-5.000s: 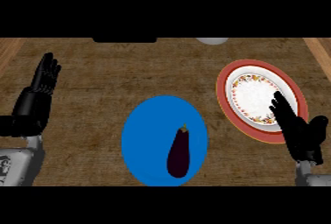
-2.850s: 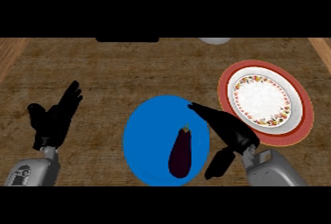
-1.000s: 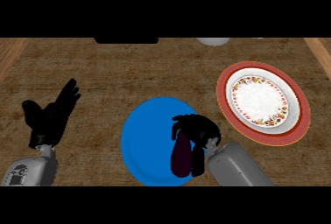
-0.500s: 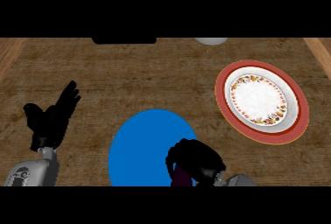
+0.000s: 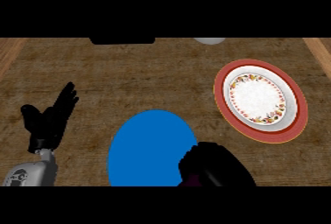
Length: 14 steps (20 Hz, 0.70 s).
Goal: Pick the eggplant from the plate and place it in the plate
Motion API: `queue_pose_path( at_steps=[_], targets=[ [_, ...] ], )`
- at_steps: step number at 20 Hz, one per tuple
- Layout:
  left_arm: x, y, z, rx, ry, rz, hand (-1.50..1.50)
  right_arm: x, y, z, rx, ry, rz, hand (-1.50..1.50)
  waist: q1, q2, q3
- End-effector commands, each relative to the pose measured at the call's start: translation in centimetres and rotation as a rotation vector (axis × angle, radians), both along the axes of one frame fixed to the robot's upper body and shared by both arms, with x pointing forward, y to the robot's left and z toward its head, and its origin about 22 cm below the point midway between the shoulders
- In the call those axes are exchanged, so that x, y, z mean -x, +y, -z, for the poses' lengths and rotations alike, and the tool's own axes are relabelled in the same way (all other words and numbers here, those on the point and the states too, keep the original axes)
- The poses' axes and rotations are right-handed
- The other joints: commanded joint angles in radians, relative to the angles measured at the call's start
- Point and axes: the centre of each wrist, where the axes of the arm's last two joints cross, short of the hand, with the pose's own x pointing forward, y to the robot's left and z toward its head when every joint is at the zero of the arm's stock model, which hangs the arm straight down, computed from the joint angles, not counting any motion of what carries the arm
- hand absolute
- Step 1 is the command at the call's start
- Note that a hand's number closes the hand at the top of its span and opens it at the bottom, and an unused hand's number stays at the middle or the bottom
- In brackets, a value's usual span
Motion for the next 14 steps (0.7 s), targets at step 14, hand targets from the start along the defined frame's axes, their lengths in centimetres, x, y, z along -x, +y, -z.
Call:
queue_pose_path(
  at_steps=[14],
  targets=[
    [-0.7, -0.6, -0.6, 0.006, -0.005, 0.044, 0.0, -4.6, -11.3, -2.8, -0.356, -0.15, 0.496, 1.5, 0.025, 0.01, 0.0]
  ],
)
